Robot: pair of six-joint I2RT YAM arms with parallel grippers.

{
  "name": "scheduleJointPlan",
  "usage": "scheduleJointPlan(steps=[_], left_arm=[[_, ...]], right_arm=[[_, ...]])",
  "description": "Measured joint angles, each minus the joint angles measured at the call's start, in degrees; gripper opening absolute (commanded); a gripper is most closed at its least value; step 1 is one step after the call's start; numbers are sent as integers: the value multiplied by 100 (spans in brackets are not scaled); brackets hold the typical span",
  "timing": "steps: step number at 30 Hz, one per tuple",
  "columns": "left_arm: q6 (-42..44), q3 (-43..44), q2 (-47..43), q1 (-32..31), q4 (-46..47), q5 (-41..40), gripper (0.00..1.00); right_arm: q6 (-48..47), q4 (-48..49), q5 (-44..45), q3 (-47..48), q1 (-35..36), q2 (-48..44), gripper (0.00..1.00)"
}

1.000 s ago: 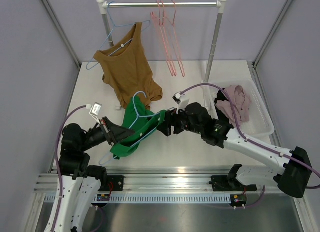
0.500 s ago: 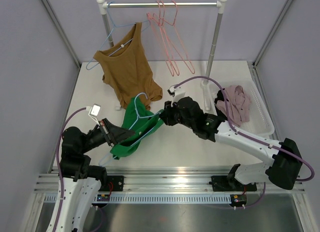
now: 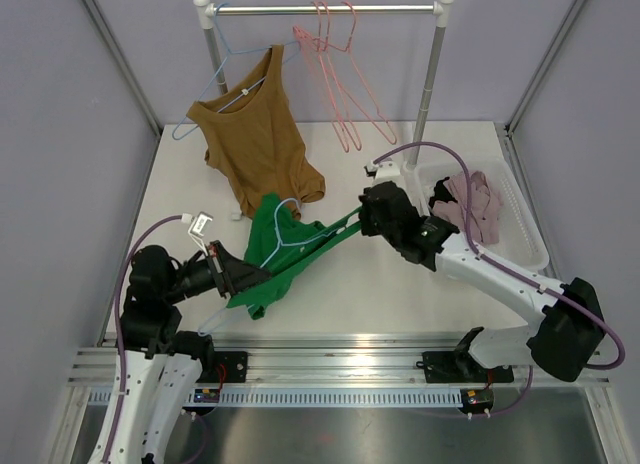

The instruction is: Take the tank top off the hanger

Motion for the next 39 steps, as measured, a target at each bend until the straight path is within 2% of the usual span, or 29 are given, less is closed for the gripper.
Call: scheduleJointPlan(steps=[4,7,14,19,23,27,32,35,39], left_arm=[[31,2,-81,0,162,260,0],[-114,2,-227,0,511,385,0],[-1145,-42,-363,-7,2295,505,0],[-1832,-157,-782,-15,3827,-262,0],[-2087,-146,-721,-20,4996,-988,0],[-2376,-101,-120,-22,6557,-1471,0],[-2874,114,1292,-105,8642,-1720,0],[-3021,282,2083,-389,9211,-1814,0],[-2627,557,2787,-1073,9313,-1821,0]], right_arm=[[63,-258,20,0,-625,-42,0],[101,-437,-96,0,-721,-212,0],[98,-590,-907,-125,-772,-1386,0],[101,-704,-1574,-125,-826,-2481,0],[107,-901,-2229,-13,-850,-3003,0],[142,-1152,-2848,293,-874,-3180,0],[391,-1187,-3823,424,-892,-3338,0],[485,-1198,-4159,424,-894,-3407,0],[485,-1373,-4216,439,-901,-3438,0]])
